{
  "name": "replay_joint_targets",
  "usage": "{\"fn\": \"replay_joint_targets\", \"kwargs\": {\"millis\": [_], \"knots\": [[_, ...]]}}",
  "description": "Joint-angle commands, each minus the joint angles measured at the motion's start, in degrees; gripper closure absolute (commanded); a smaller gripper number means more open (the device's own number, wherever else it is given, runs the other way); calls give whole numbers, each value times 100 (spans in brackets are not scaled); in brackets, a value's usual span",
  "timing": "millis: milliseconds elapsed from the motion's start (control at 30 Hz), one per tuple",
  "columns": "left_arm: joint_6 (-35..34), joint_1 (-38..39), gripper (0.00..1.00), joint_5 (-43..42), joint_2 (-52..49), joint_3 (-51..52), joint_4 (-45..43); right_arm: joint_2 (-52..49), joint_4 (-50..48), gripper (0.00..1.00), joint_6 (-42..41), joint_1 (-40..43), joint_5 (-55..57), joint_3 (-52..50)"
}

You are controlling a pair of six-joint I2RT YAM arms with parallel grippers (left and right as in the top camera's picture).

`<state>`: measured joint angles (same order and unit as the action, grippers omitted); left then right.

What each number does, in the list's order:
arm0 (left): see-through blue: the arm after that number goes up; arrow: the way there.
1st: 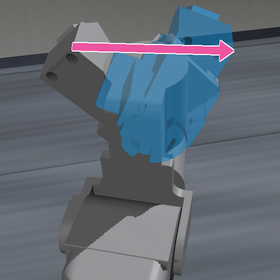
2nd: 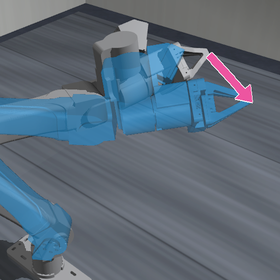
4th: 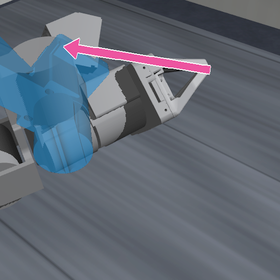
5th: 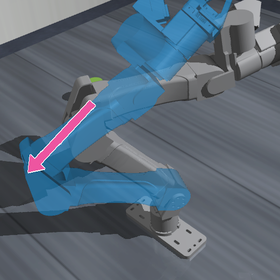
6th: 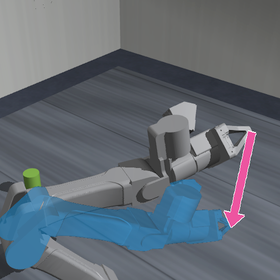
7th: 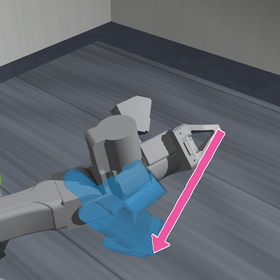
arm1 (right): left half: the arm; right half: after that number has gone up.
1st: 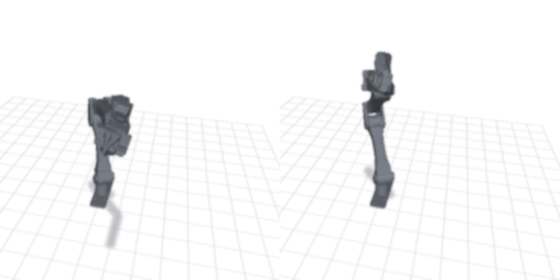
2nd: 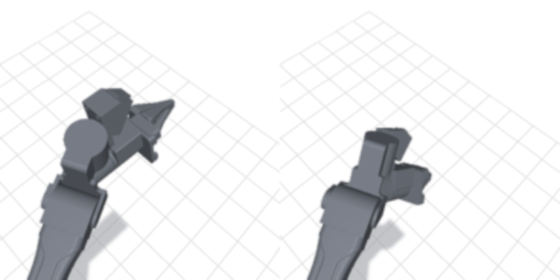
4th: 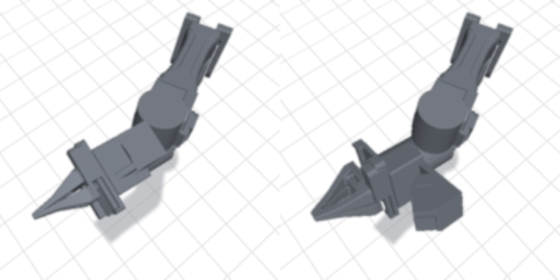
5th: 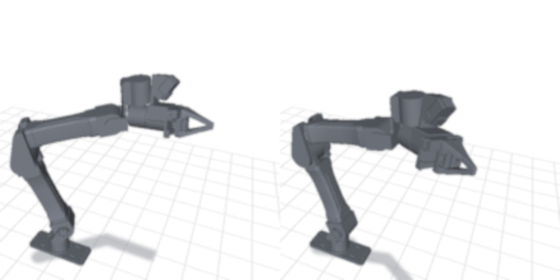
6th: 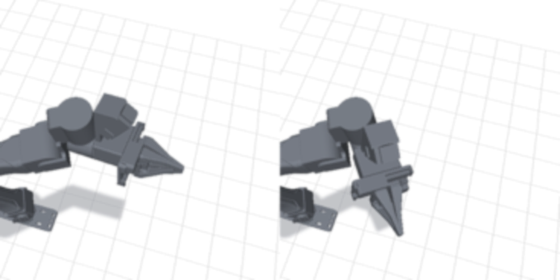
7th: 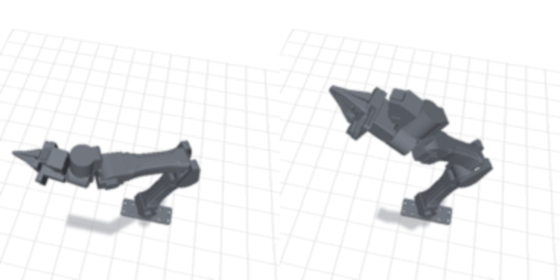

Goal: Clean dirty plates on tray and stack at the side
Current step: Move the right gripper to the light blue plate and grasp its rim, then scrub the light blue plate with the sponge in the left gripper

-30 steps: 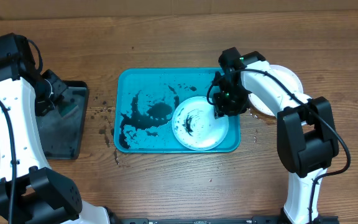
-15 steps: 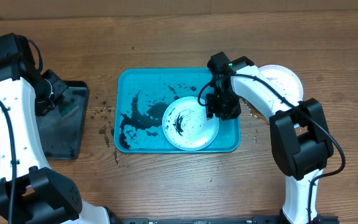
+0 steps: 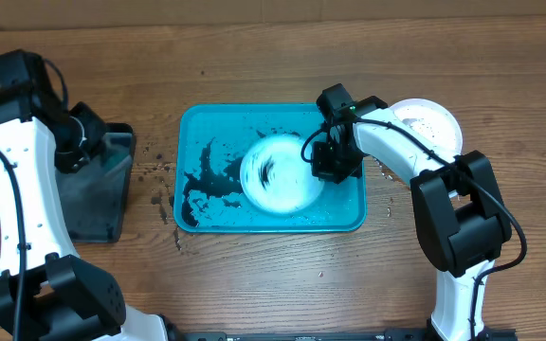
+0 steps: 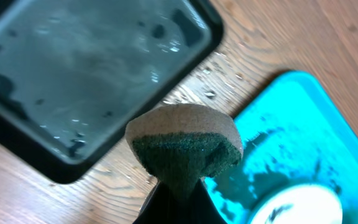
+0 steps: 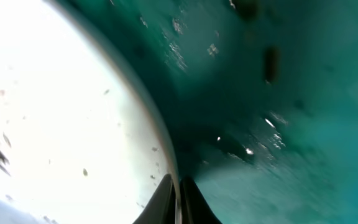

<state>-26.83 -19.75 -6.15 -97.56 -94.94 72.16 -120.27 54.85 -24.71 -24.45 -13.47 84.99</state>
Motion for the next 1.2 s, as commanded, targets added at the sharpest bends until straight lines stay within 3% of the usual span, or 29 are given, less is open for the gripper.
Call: {"fn": "replay_joint_targets", "kwargs": {"millis": [0, 133, 433, 633, 933, 1167], "knots": [[363, 516, 96, -616, -61, 13, -74, 66, -282, 96, -448, -59, -52, -72], [426, 1377, 96, -621, -345, 17, -212, 66, -929, 93, -579, -369, -614, -72], [588, 2964, 96, -702, -1344, 17, -627, 66, -1001, 96, -409, -776, -15, -72], [898, 3296, 96, -704, -2041, 17, -723, 66, -986, 96, 337, -774, -291, -72], [1233, 3331, 96, -1060, -2542, 17, -627, 66, -1357, 96, -667, -763, 184, -72], [1182, 3373, 96, -1043, -2636, 24, -1060, 66, -1438, 96, -688, -763, 146, -72]]}}
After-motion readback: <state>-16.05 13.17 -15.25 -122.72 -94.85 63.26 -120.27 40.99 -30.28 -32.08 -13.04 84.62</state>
